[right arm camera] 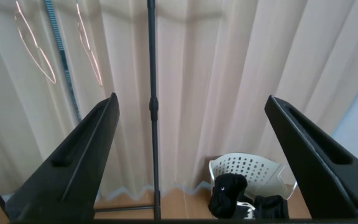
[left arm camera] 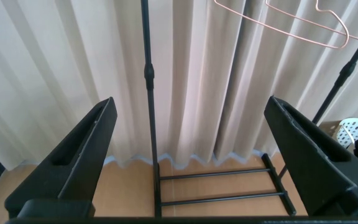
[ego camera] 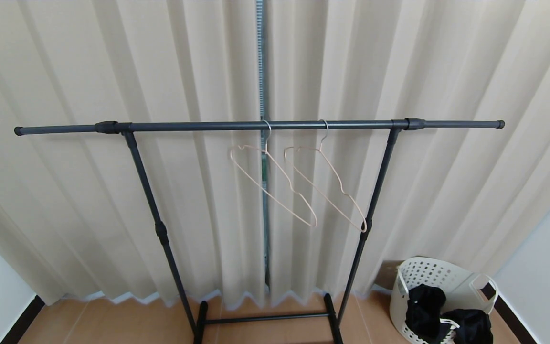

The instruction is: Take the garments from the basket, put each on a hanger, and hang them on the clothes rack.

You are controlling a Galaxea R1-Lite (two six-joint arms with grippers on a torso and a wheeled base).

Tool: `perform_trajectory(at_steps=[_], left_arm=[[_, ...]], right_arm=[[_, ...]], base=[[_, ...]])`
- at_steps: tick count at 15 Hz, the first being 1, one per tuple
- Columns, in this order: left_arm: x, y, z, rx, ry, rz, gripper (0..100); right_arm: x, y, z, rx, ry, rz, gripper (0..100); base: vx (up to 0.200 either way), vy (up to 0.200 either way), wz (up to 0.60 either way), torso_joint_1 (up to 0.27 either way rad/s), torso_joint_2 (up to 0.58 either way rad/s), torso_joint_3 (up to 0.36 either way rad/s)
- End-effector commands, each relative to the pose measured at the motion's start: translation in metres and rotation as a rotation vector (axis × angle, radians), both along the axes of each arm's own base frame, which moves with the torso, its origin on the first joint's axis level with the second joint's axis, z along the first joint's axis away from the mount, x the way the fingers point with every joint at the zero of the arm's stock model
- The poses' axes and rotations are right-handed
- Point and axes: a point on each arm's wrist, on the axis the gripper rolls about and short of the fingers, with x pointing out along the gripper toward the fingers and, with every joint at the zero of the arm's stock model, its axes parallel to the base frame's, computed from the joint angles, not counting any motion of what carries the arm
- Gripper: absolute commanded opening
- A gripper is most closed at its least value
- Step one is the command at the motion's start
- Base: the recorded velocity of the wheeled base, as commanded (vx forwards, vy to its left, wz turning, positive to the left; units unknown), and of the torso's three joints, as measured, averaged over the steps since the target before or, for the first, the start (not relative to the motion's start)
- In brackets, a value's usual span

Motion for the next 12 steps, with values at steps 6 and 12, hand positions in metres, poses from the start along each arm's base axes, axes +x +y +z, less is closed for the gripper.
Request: perform_trajectory(at_steps=[6,12], left_arm=[[0.0002,0.0,0.0,-0.002,0.003,0.0,100],[0.0001,0.0,0.0004,-0.004,0.001,-0.001,100]], right_arm=[[0.0001,0.0,0.0001,0.003,0.0,0.001,100],[0.0001,0.0,-0.0001,0.003,0.002,0.001,100]], base=[[0.0,0.0,0.0,0.0,0.0,0.0],[0.0,0.0,0.0,0.0,0.0,0.0]])
